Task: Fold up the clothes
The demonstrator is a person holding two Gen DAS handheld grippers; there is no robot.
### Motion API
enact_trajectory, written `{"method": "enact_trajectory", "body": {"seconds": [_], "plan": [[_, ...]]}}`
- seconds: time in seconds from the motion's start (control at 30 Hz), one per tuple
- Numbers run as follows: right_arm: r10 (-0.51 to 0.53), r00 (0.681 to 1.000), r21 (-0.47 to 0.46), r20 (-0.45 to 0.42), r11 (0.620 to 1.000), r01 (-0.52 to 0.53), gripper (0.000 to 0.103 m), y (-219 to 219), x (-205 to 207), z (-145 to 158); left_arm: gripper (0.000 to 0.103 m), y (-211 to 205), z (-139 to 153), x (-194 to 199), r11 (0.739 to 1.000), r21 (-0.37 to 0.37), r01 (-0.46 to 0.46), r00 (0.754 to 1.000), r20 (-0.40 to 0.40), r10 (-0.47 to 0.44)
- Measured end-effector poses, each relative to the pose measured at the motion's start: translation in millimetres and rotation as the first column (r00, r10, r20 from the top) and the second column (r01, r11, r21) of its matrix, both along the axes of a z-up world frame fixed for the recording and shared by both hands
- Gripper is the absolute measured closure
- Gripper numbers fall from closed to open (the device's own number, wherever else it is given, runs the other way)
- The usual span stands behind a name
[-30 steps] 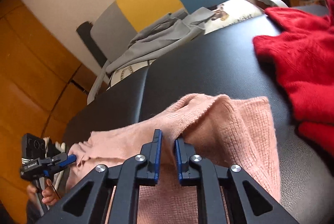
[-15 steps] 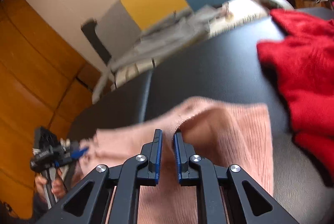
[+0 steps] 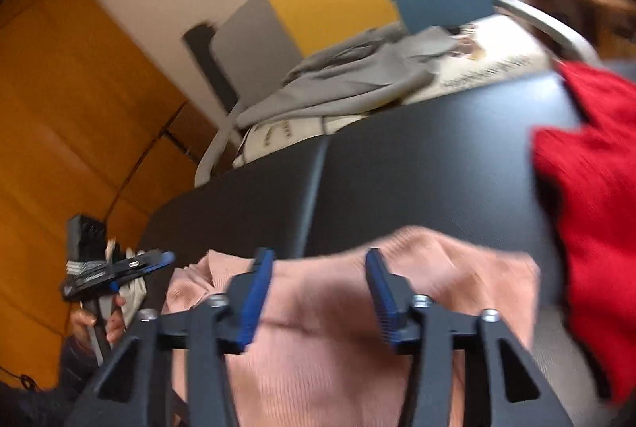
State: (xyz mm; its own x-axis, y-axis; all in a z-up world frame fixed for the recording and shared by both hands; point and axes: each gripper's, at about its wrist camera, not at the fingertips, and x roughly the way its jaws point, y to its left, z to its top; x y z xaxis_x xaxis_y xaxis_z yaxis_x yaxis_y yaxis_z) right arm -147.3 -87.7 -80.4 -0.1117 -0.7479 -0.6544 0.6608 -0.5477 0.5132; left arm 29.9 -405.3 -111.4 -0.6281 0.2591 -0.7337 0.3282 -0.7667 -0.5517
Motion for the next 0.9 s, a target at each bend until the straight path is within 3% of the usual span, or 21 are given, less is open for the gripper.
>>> {"method": "enact_trajectory", "body": {"seconds": [0.07,0.17,0.33,0.4,0.53,0.6,0.73,0.9], "plan": [[0.012,0.998,0.038,0.063,0.999,-0.015,0.049,-4.9,-6.8,-13.4,0.053,-6.8,-18.1,-5.8,0.998,0.063,-0.005,0.999,0.055,0.002],[0.027,0.987,0.093,0.158,0.995,-0.042,0.049,-12.2,-16.9,-33.4,0.053,-14.7,-34.0,-6.6,0.989,0.149,0.019,0.997,0.067,-0.029],[0.037,0.948,0.177,0.315,0.979,-0.097,0.049,-24.5,-33.9,-66.8,0.053,-10.7,-44.9,-16.0,0.974,0.2,0.103,0.992,0.047,-0.115],[0.055,0.929,0.128,0.366,0.986,-0.109,0.048,-12.8,-28.7,-72.5,0.053,-7.2,-48.9,-22.4,0.966,0.217,0.139,0.988,0.039,-0.151],[0.04,0.926,0.069,0.375,0.995,-0.071,0.043,-14.4,-38.5,-72.0,0.053,-7.1,-56.0,-33.7,0.96,0.244,0.135,0.988,0.04,-0.149],[0.032,0.925,0.041,0.378,0.998,-0.052,0.035,-15.9,-43.9,-71.7,0.053,-10.2,-60.4,-38.5,0.951,0.283,0.123,0.989,0.04,-0.14],[0.056,0.911,-0.004,0.408,0.998,-0.06,0.032,-27.8,-49.9,-76.0,0.053,-10.1,-64.7,-44.4,0.938,0.321,0.133,0.987,0.041,-0.154],[0.114,0.875,-0.112,0.47,0.991,-0.069,0.021,-41.0,-54.0,-79.0,0.053,-12.8,-65.6,-54.2,0.882,0.438,0.172,0.984,-0.042,-0.171]]}}
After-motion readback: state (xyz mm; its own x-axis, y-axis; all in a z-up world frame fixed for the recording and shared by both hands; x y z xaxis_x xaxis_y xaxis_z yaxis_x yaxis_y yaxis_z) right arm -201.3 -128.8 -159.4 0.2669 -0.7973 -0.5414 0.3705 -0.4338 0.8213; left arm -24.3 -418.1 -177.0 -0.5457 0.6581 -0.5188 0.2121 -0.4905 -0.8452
